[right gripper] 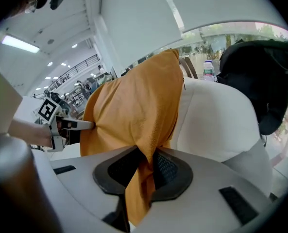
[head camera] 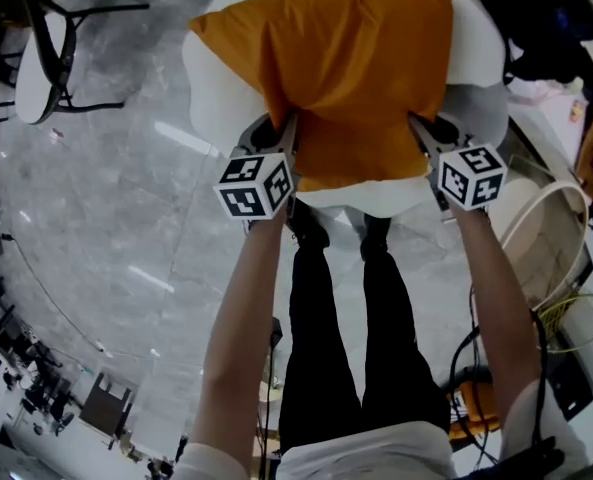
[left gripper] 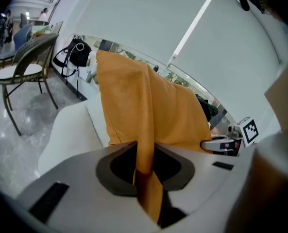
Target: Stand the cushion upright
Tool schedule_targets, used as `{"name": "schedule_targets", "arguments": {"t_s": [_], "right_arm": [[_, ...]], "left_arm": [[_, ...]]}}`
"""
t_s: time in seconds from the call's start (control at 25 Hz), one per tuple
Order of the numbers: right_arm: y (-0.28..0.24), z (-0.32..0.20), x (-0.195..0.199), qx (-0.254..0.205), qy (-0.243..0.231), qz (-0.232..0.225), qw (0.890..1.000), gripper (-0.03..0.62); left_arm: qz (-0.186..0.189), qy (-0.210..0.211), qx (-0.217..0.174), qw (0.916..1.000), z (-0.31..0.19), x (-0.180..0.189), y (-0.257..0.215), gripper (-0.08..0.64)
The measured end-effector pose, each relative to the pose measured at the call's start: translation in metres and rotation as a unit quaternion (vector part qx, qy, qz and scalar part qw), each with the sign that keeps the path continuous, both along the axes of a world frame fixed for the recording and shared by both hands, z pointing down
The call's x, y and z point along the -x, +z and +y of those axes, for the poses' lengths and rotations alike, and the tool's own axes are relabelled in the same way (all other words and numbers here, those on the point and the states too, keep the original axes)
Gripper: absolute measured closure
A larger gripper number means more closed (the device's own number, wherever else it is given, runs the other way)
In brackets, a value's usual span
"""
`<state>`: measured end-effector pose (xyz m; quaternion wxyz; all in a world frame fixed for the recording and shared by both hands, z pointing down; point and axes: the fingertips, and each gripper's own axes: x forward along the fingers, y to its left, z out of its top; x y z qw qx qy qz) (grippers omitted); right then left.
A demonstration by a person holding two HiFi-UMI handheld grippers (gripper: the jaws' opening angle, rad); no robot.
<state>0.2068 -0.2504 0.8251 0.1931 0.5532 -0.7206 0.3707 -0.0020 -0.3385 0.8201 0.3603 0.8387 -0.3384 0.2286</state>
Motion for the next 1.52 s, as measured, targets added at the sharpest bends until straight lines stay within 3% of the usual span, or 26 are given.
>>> {"name": "schedule_targets", "arguments": {"t_s": [0.32, 0.52, 0.72, 0.88, 1.12, 1.32, 1.52], "right_arm": [[-0.021, -0.05, -0.001, -0.076, 0.028, -0.001, 0.997, 0.505], [-0.036, -0.092, -0.01, -0.145, 0.041, 0.032, 0.988, 0.505], [-0.022, -0.117, -0.013, -0.183, 0.062, 0.069, 0.979, 0.503], [-0.022, -0.131, -0.018, -0.223, 0.079, 0.09, 0.967, 0.502], [0.026, -0.134, -0.021, -0.198, 0.082, 0.119, 0.97, 0.456], [0.04, -0.131, -0.038, -0.148, 0.127, 0.087, 0.977, 0.394], [0.03, -0.116, -0.048, -0.082, 0.112, 0.063, 0.988, 0.311]], "left_arm": [[0.015, 0.014, -0.105, 0.9943, -0.071, -0.012, -0.035, 0.491], [0.055, -0.006, -0.169, 0.984, -0.111, -0.018, -0.051, 0.494], [0.065, -0.008, -0.206, 0.9763, -0.141, -0.025, -0.038, 0.493], [0.088, -0.016, -0.251, 0.9639, -0.16, -0.034, -0.046, 0.495], [0.075, 0.003, -0.233, 0.9696, -0.17, -0.035, -0.001, 0.463], [0.06, -0.006, -0.209, 0.976, -0.164, -0.027, 0.002, 0.334], [0.019, 0.004, -0.17, 0.9852, -0.155, -0.018, -0.007, 0.265]]}}
